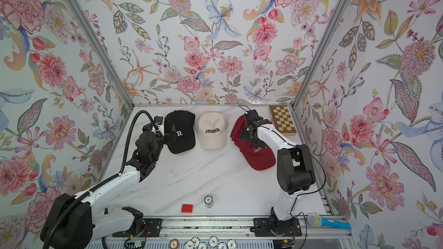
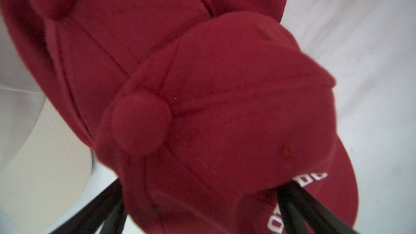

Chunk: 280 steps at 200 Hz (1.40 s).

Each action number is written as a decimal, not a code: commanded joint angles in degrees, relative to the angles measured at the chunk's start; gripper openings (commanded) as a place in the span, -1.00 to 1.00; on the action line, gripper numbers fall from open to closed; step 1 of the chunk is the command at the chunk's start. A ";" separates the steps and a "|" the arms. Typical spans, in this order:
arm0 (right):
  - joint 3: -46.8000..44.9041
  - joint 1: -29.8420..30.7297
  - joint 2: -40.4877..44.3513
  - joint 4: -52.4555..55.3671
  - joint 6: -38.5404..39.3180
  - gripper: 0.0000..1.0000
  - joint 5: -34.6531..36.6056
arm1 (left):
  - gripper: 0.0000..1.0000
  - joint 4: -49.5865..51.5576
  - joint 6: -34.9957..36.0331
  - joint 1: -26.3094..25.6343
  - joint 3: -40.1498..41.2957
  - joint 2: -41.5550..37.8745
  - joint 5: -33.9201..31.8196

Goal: Stack the baseball caps by color
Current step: Move the baseball cap to the center of the board.

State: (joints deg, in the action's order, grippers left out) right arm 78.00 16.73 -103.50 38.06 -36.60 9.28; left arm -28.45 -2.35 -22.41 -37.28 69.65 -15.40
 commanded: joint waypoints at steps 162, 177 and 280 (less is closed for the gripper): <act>19.93 -3.13 -17.74 -3.00 -7.27 0.98 -4.62 | 0.99 0.19 1.21 6.09 -6.16 2.42 3.22; 20.74 -3.24 -18.05 -3.08 -6.86 0.98 -5.34 | 0.99 0.15 0.94 6.33 -6.32 2.52 3.25; 17.90 -2.42 -1.75 -3.25 6.02 0.98 -11.67 | 0.99 2.46 0.66 7.91 -1.51 -3.65 -1.58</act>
State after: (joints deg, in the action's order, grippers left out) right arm 99.63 13.76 -113.40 35.92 -37.28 0.51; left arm -27.20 -1.43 -15.40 -41.36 69.58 -14.22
